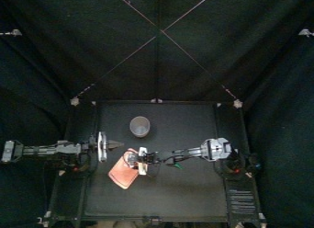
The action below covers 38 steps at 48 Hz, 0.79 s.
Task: Pick the pie then place it on the pink plate
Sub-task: Drop pie on the pink plate and return to neutral
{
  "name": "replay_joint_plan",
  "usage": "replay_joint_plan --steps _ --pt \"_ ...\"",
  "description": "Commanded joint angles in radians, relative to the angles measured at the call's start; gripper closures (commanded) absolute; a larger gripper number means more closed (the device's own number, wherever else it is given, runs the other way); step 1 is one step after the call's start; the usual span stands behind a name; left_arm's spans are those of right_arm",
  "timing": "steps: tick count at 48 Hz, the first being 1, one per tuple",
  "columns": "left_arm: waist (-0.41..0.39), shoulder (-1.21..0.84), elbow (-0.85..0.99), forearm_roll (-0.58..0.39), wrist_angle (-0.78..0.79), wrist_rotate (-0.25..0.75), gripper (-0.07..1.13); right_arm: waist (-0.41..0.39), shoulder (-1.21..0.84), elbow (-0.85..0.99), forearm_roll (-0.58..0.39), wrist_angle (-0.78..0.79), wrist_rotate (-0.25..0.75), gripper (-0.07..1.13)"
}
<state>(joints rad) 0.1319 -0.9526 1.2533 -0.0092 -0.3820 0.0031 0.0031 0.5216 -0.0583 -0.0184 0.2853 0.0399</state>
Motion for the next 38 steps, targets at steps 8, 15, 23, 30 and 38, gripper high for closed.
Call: replay_joint_plan --steps 8,15,23,30,38 --pt "0.005 0.003 -0.011 0.002 -0.008 0.003 1.07 -0.002 -0.012 -0.048 0.006 0.011 0.002 0.05" --pt "0.005 0.005 -0.011 0.002 -0.009 0.003 1.07 0.000 -0.026 -0.028 0.006 0.009 0.002 0.05" --pt "0.006 0.003 -0.009 0.002 -0.008 0.003 1.07 -0.002 -0.084 0.057 0.015 -0.012 0.002 0.05" --pt "0.005 0.003 -0.008 0.002 -0.009 0.002 1.07 -0.008 -0.186 0.186 0.021 -0.094 0.002 0.05" --pt "0.005 0.005 -0.003 0.002 -0.009 0.000 1.07 -0.011 -0.351 0.377 0.017 -0.210 0.000 0.05"
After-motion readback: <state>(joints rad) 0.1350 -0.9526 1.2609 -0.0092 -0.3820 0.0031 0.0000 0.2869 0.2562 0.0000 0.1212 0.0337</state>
